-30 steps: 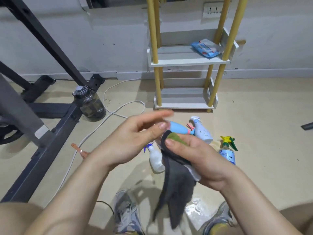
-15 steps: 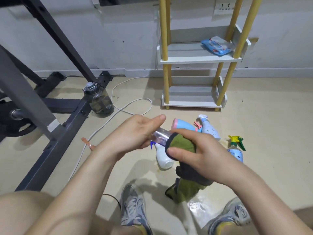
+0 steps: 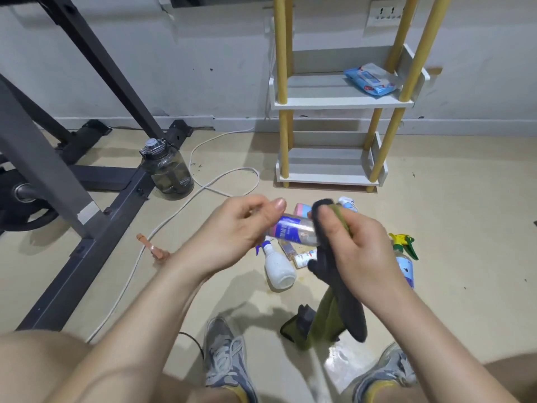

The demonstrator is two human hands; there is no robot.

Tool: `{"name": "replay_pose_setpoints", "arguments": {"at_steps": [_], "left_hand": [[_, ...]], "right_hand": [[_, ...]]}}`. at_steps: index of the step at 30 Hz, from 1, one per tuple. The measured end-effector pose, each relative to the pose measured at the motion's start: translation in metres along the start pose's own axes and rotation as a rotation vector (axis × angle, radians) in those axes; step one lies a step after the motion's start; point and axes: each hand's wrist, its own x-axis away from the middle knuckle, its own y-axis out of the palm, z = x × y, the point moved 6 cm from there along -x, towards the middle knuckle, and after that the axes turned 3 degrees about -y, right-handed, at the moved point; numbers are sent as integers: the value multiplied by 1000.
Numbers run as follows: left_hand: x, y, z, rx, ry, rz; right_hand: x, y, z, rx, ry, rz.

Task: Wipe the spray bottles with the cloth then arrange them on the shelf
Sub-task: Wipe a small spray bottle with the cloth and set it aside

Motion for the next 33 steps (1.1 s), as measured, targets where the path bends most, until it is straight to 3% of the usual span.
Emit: {"name": "replay_pose_setpoints", "arguments": {"at_steps": [3,6,8,11,14,18,21,23,25,28,33], "left_hand": [[2,1,7,160,167,64],[12,17,7,-15,196,121],[16,26,8,-163,223,185],[21,35,13,-246,270,347],[28,42,25,-396,369,423],[26,36,34,-613,389,343],[37,20,44,-647,375,243],[46,-14,57,-574,386,309],[45,-58,65,-385,269,394],[40,-87,70,-169,120,298],[52,-94,67,-199,122,238]], "right_hand": [[0,-5,16,-359,323,215],[3,-2,26,-872,587,364],[3,1,25,-1090,661,433],[-1,14,15,-1201,675,442],[-1,37,0,-1140,617,330],[2,50,-14,-1138,565,181],[-7,37,-22,-978,432,131],[-12,33,-33,-853,358,53],[-15,32,-50,-738,309,-48],[-18,37,-76,-587,263,-118],[-34,45,-83,-376,202,7]]}}
